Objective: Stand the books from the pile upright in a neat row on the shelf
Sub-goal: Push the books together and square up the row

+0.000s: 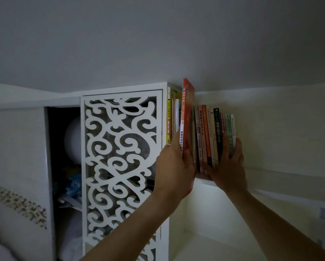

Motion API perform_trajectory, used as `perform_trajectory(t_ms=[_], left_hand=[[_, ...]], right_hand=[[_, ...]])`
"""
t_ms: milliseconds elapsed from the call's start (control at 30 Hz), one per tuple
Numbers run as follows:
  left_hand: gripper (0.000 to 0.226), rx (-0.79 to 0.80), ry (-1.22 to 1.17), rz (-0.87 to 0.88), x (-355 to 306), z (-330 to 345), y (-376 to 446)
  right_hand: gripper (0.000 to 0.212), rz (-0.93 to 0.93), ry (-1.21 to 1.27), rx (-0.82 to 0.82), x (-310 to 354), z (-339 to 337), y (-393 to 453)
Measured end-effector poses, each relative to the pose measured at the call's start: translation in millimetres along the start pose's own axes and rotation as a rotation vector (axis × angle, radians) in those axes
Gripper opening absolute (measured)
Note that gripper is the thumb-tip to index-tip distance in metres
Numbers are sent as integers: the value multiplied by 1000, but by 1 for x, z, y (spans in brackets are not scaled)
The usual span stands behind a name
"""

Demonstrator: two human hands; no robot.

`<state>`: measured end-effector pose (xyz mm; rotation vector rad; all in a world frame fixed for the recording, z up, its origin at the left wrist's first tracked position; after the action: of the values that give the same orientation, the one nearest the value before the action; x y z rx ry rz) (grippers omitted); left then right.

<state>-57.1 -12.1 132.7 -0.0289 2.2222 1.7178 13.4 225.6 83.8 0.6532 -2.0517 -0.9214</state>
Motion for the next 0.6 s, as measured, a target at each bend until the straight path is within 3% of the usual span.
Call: perform_trajectory(t_ms=[333, 600], left_hand=[[32, -64, 101, -61, 3, -41, 8], [35, -45, 166, -81, 18, -34, 8]], right_hand=[[102, 139, 19, -59, 8, 4, -11], [90, 13, 75, -176, 65, -9, -12]])
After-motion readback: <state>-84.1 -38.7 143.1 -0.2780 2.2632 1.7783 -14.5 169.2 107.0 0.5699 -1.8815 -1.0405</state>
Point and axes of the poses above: each hand's wrist, its own y-axis towards the middle knuckle, its own z-axis out of the palm, x = y × z, the point moved 10 cm from there along y, towards the middle knuckle, and after that the axes turned 9 degrees about z, right-handed, at the moved point
